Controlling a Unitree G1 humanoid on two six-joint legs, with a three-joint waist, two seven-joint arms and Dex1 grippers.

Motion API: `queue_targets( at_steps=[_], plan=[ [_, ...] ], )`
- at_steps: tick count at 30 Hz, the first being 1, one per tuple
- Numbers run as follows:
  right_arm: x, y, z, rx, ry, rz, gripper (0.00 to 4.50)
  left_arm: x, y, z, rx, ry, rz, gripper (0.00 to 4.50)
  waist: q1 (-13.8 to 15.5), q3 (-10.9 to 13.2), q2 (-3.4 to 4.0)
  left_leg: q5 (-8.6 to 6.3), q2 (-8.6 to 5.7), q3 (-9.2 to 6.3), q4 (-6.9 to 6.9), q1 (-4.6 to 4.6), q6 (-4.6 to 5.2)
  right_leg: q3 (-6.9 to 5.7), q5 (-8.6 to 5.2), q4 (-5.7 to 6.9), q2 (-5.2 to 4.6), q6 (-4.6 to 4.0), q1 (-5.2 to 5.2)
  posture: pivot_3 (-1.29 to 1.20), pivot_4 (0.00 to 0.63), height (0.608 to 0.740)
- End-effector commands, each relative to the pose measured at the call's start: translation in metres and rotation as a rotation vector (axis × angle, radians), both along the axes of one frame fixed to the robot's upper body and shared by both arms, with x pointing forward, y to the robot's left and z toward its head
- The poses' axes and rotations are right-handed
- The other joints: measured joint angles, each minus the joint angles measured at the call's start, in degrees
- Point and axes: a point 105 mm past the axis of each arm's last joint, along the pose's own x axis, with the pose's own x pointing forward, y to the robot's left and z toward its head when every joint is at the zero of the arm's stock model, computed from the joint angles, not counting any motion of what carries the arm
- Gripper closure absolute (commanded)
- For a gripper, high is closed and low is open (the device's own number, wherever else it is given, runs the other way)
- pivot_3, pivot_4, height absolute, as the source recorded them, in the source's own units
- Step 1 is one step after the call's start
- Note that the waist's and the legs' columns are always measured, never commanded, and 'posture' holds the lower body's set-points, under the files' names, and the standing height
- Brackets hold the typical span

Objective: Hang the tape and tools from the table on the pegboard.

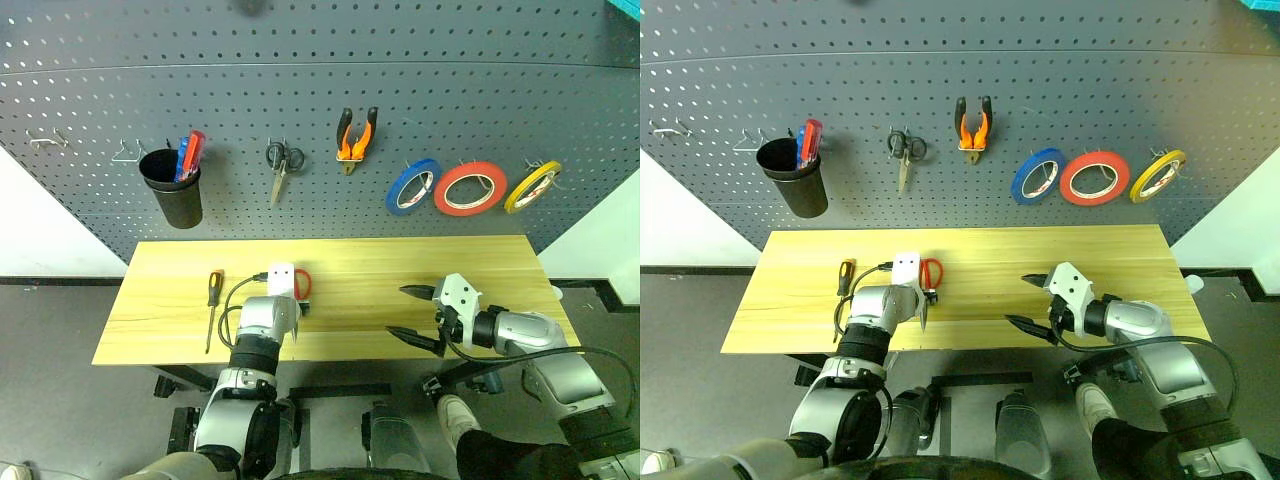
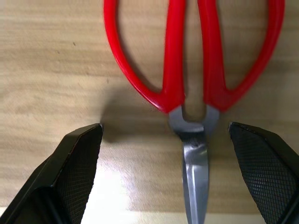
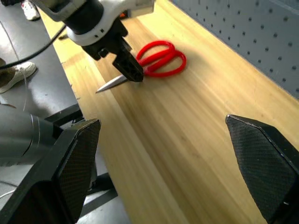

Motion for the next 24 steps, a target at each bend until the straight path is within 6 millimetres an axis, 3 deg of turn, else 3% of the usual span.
queue_targets(
  at_steps=[1,8,18,19,24],
  plan=[
    [0.002,-0.002,0.007,0.006,-0.052,-0.010,0.00,0.000,-0.009,-0.006,-0.048,0.044,0.006,0.01,0.0,0.0,0.01,0.00,0.00,0.00,0.02,0.02,0.00,0.00,0.01,0.00,0.00,0.02,0.03,-0.07,0.132,0.728],
    [0.005,-0.001,0.009,0.010,-0.078,-0.020,0.00,0.002,-0.010,-0.008,-0.063,0.079,0.044,0.01,-0.1,0.0,0.05,-0.08,-0.01,0.01,0.07,0.17,-0.13,0.00,0.00,-0.01,-0.01,0.12,0.22,-0.07,0.129,0.728],
    [0.009,0.002,0.012,0.024,-0.102,-0.021,0.00,0.003,-0.010,-0.008,-0.067,0.090,0.069,3.30,0.0,-0.1,0.09,-0.07,-0.03,0.00,0.07,0.30,-0.12,0.00,0.02,-0.01,-0.01,0.11,0.37,-0.07,0.123,0.728],
    [0.009,0.003,0.012,0.025,-0.104,-0.020,0.00,0.003,-0.009,-0.008,-0.067,0.092,0.071,3.51,0.0,-0.1,0.10,-0.07,-0.03,0.00,0.08,0.30,-0.12,0.00,0.02,-0.01,-0.01,0.12,0.37,-0.07,0.123,0.728],
    [0.010,0.008,0.017,0.047,-0.119,0.000,0.00,0.006,-0.008,-0.005,-0.052,0.079,0.056,3.50,-0.1,-0.1,0.13,-0.07,-0.04,0.00,0.08,0.33,-0.12,0.00,0.02,-0.01,-0.01,0.12,0.39,-0.07,0.119,0.728]
  ],
)
